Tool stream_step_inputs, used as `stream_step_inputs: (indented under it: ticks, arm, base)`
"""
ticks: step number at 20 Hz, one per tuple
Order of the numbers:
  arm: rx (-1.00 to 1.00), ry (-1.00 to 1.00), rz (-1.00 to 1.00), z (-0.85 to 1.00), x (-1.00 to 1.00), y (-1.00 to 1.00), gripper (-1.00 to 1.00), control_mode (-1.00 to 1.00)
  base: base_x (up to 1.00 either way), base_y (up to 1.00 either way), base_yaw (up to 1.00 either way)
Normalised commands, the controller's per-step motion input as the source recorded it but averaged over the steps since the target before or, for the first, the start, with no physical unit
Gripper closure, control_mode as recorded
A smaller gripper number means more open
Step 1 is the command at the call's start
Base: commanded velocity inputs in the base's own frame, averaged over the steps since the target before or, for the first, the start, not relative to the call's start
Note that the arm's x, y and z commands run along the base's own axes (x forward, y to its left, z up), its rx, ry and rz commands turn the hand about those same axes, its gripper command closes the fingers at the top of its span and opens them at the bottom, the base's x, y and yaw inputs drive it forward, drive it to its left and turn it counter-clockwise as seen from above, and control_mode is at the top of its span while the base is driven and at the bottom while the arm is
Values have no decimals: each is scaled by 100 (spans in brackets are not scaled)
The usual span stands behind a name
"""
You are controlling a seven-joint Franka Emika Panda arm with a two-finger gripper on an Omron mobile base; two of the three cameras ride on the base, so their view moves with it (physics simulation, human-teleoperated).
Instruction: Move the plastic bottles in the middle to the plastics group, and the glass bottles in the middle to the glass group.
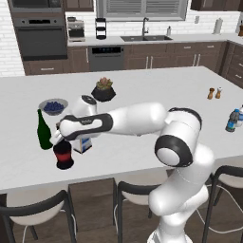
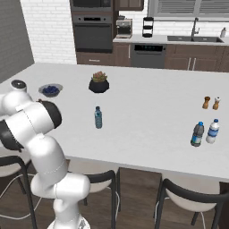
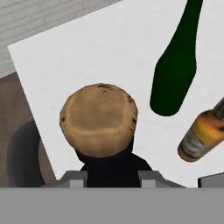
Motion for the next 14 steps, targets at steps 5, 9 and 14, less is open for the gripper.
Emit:
stream_step_inputs:
  ticks: [5,9,14]
  arm:
    - [0,-5,0,0,19,21,100,-100]
    - [0,-7,0,-12,42,19,100,-100]
    - [0,-10,0,-9,41,14,100,-100]
  base:
    - [0,0,0]
    - [0,0,0]
    - [0,0,0]
